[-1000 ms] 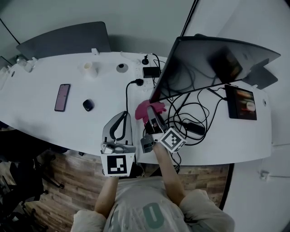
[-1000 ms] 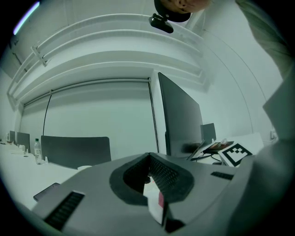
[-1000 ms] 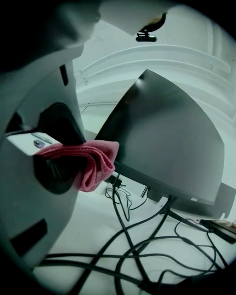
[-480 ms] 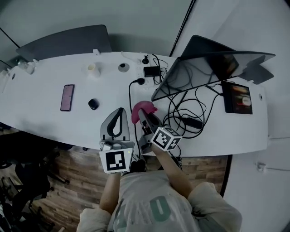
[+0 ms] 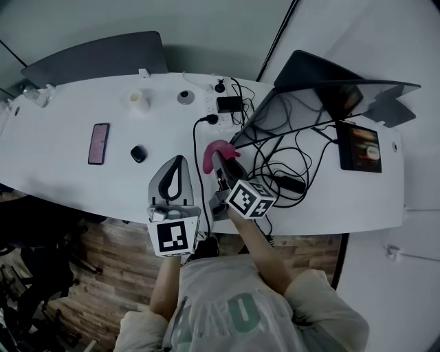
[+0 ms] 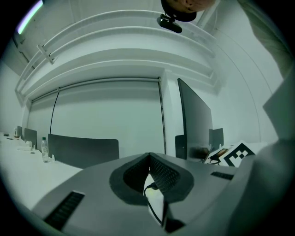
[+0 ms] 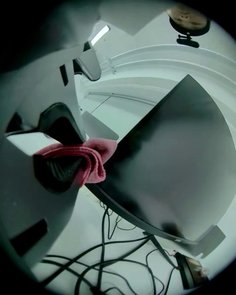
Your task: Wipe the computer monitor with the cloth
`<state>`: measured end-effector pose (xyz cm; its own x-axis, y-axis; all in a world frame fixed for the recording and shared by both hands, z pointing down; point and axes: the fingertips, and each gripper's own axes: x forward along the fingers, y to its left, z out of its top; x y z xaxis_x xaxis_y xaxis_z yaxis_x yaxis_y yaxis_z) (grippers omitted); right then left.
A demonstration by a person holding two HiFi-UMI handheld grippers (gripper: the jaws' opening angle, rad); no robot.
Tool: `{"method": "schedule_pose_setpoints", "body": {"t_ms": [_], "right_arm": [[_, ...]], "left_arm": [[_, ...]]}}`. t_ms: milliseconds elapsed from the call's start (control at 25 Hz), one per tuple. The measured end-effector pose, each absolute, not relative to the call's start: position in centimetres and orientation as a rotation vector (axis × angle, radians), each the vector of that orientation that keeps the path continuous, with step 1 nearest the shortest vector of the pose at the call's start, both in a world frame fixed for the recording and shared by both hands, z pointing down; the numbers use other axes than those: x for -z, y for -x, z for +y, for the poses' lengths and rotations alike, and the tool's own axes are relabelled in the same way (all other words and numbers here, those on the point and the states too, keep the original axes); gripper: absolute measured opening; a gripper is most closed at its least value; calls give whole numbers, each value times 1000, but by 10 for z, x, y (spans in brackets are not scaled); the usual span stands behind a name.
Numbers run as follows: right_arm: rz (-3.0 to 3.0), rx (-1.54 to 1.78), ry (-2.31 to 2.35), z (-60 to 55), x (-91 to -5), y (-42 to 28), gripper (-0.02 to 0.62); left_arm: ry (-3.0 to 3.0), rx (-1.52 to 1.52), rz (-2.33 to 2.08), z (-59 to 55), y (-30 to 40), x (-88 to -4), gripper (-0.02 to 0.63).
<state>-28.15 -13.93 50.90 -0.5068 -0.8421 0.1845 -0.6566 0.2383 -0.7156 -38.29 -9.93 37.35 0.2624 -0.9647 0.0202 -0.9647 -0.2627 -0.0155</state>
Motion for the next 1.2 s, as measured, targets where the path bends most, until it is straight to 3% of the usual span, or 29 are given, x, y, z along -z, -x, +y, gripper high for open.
{"method": "schedule_pose_setpoints", "body": {"t_ms": [440,880,1200], "right_arm": [[2339,947,1525,-135,-487,273,51],[2446,521,1645,-128,-390,266,51],[2447,394,1587,-126,-314,266,51]], "left_arm": [[2504,22,1891,-97,384,-369,14],[2486,-63,1899,-99,377,-329,14],[2450,-108,1870,-95,373,-298,14]]}}
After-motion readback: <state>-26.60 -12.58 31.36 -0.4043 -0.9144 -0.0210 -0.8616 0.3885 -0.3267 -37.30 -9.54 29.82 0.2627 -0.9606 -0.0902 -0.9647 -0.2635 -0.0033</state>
